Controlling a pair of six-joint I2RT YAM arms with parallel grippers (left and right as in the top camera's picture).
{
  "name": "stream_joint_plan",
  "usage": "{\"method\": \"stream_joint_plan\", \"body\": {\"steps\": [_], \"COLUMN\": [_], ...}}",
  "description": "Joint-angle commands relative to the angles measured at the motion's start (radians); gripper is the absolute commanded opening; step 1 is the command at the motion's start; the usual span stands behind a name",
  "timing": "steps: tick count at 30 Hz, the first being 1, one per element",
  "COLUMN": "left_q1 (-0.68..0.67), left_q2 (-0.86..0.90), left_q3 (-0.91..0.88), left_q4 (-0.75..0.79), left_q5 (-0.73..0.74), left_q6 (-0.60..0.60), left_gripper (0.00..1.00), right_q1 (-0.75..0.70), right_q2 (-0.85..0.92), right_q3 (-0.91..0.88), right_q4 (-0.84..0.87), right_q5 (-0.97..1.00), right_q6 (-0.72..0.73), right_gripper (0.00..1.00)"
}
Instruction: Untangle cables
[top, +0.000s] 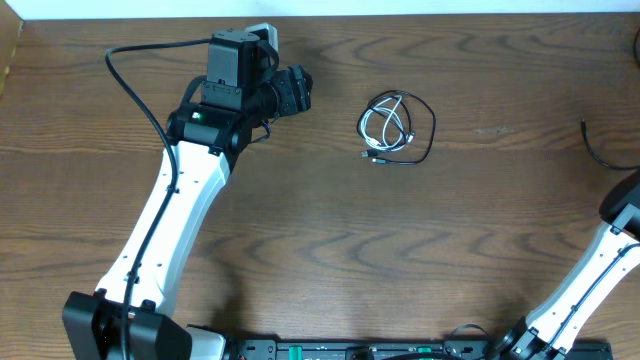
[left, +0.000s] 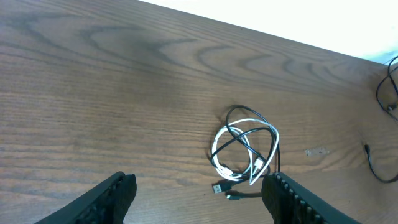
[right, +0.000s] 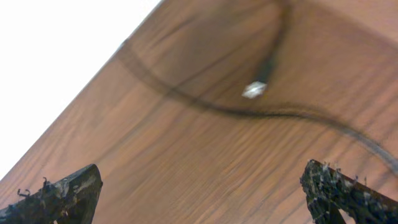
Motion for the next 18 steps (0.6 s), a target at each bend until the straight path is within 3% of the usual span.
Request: {"method": "stream_joint_plan", "body": {"steps": [1, 6, 10, 12, 18], "left_q1": [-0.002, -0.002, -0.003, -0.01, -0.04], "left_q2": [0.01, 0.01, 0.01, 0.01, 0.012], "left_q3": [0.011, 0.011, 0.011, 0.011, -0.003], "left_q4": [-0.001, -0.018, -0.056, -0.085, -0.113], "left_q5": [-0.003, -0.003, -0.003, -0.003, -0.003], "left_q6": [-0.002, -0.002, -0.002, -0.002, -0.027], "left_gripper": [0.7, 0.74, 0.74, 0.74, 0.74], "right_q1": [0.062, 0.123, 0.167, 0.193, 0.309], "right_q2": [-0.134, -0.188, -0.192, -0.188, -0.188], "right_q3": [0.009, 0.009, 0.008, 0.008, 0.007], "right_q4": [-0.061, -0.189, -0.336, -0.409, -0.57], "right_q5": [-0.135, -0.166, -0.374, -0.438, -0.45], "right_q6": [-0.132, -0.145, -0.238, -0.278, -0.341], "right_gripper": [0.99, 0.99, 0.99, 0.95, 0.92]}}
